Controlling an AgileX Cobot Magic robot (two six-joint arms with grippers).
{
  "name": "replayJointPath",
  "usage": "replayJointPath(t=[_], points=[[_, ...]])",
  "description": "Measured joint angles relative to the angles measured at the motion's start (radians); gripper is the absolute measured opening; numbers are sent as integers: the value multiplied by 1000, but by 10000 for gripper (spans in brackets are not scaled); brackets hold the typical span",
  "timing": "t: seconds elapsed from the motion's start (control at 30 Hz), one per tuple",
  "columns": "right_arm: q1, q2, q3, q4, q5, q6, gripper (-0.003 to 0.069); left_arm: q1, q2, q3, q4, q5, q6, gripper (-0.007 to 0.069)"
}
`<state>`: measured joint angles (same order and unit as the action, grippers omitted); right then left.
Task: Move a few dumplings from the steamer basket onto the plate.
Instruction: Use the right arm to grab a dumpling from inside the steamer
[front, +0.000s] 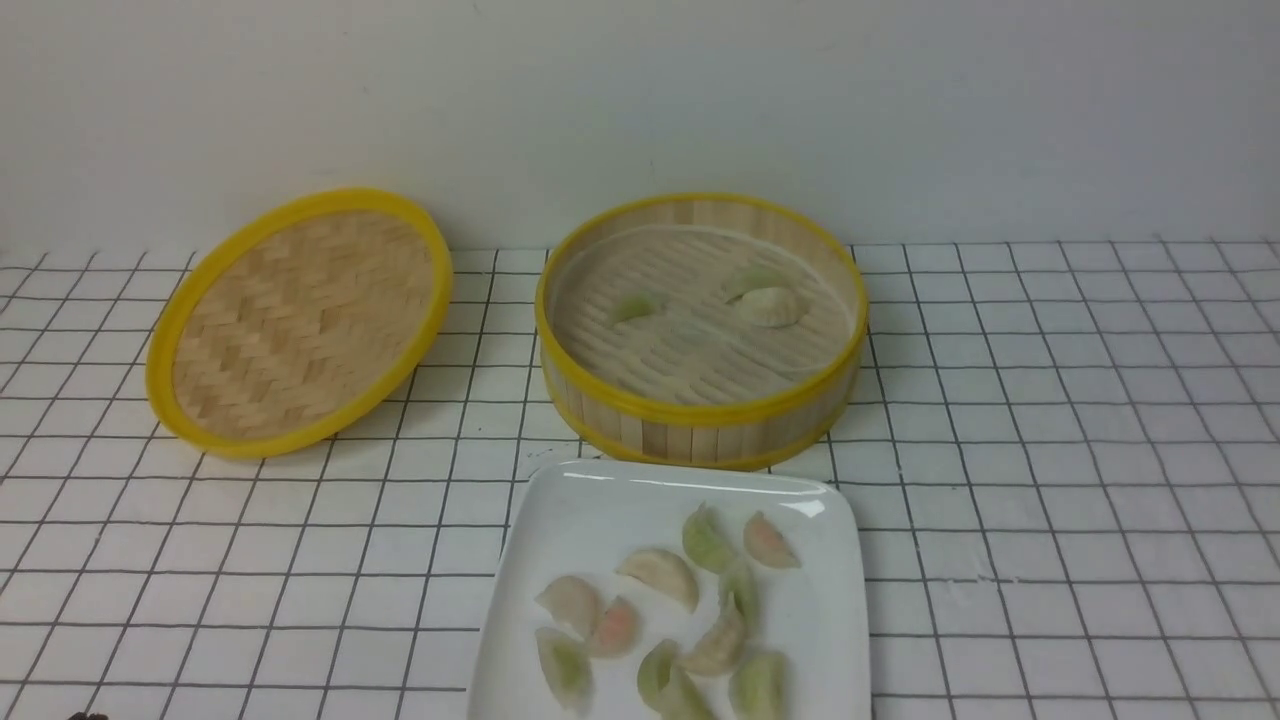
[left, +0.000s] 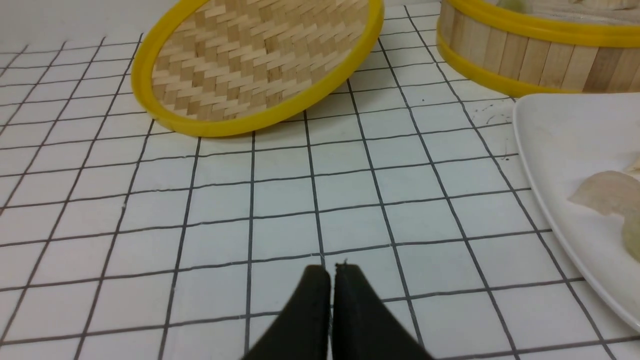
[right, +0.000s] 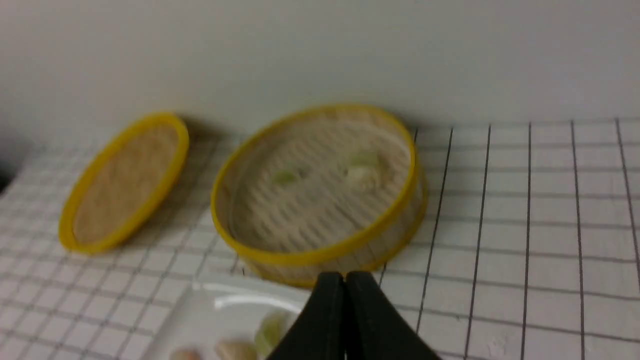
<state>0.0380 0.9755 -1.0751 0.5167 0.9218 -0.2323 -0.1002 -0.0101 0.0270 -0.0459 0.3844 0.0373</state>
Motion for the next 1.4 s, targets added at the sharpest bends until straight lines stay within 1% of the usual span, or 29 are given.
replayJointPath(t=[0.1, 0.17, 0.23, 0.3, 0.33, 0.43, 0.47, 0.5, 0.57, 0.67, 0.73, 0.83, 0.87, 0.97, 1.03, 1.07, 1.13, 1.17, 1.23, 1.4], points=[[0, 243, -191, -3, 150, -35, -15, 0, 0, 0, 0, 0, 0, -6], [2, 427, -378, -1, 269, -29, -13, 0, 0, 0, 0, 0, 0, -6], [18, 578, -506, -9, 304, -9, -13, 0, 0, 0, 0, 0, 0, -6], [36, 674, -615, -31, 309, 9, -13, 0, 0, 0, 0, 0, 0, -6], [71, 792, -730, -75, 309, 35, -13, 0, 0, 0, 0, 0, 0, -6], [149, 982, -911, -177, 314, 100, -11, 0, 0, 0, 0, 0, 0, -6], [179, 1045, -961, -217, 318, 124, -10, 0, 0, 0, 0, 0, 0, -6], [184, 1055, -971, -223, 318, 128, -10, 0, 0, 0, 0, 0, 0, -6], [227, 1156, -1075, -284, 324, 166, -8, 0, 0, 0, 0, 0, 0, -6], [260, 1271, -1188, -324, 327, 181, 10, 0, 0, 0, 0, 0, 0, -6], [272, 1355, -1264, -327, 330, 176, 39, 0, 0, 0, 0, 0, 0, -6], [276, 1510, -1433, -322, 330, 164, 139, 0, 0, 0, 0, 0, 0, -6], [276, 1519, -1455, -322, 330, 164, 155, 0, 0, 0, 0, 0, 0, -6], [276, 1666, -1620, -322, 330, 164, 316, 0, 0, 0, 0, 0, 0, -6], [276, 1696, -1655, -322, 331, 169, 388, 0, 0, 0, 0, 0, 0, -6], [276, 1699, -1658, -322, 331, 170, 396, 0, 0, 0, 0, 0, 0, -6], [276, 1723, -1673, -329, 331, 175, 484, 0, 0, 0, 0, 0, 0, -6], [276, 1725, -1674, -331, 331, 176, 496, 0, 0, 0, 0, 0, 0, -6], [276, 1733, -1678, -334, 332, 180, 549, 0, 0, 0, 0, 0, 0, -6], [279, 1737, -1679, -333, 332, 183, 573, 0, 0, 0, 0, 0, 0, -6]])
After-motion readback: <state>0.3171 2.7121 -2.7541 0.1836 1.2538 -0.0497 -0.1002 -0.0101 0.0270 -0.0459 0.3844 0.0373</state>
